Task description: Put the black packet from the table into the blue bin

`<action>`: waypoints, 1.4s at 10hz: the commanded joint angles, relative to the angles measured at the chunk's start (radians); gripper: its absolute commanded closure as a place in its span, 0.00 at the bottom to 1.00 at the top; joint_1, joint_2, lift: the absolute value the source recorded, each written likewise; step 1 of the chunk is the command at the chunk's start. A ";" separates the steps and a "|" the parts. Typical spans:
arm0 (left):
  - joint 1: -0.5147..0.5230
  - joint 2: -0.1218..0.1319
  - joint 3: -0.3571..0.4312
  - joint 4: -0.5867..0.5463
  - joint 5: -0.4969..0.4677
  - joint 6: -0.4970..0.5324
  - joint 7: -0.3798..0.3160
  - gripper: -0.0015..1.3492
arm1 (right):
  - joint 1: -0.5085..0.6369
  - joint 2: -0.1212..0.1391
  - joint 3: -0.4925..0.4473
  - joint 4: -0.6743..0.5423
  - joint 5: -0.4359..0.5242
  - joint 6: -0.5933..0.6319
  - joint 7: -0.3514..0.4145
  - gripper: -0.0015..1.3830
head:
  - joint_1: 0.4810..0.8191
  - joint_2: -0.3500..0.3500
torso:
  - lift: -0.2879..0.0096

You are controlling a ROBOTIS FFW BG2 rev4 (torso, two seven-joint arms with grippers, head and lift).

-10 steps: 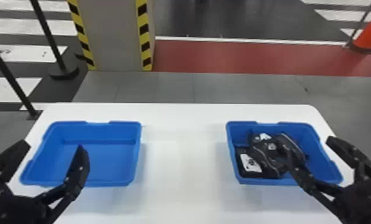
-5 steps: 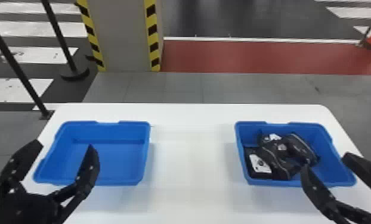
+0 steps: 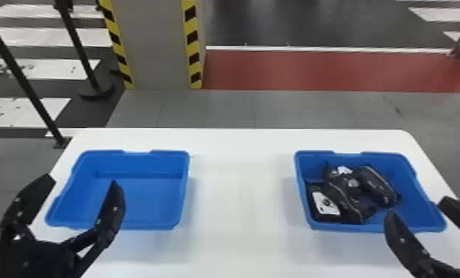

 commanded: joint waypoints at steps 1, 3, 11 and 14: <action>0.000 0.000 -0.002 0.000 -0.002 0.000 -0.001 0.09 | -0.001 0.002 0.000 0.005 0.001 -0.006 0.001 0.20 | 0.63 0.52 | 0.60; 0.000 0.000 -0.002 0.000 -0.002 0.000 0.001 0.09 | -0.003 0.002 0.000 0.008 -0.001 -0.018 0.001 0.20 | 0.63 0.52 | 0.60; -0.002 0.000 -0.002 0.000 -0.002 0.007 0.001 0.09 | -0.021 0.002 0.002 0.022 0.024 -0.025 0.001 0.23 | 0.63 0.52 | 0.60; -0.005 0.000 -0.006 0.000 -0.003 0.012 -0.001 0.09 | -0.025 0.002 0.002 0.022 0.032 -0.025 0.001 0.23 | 0.63 0.51 | 0.60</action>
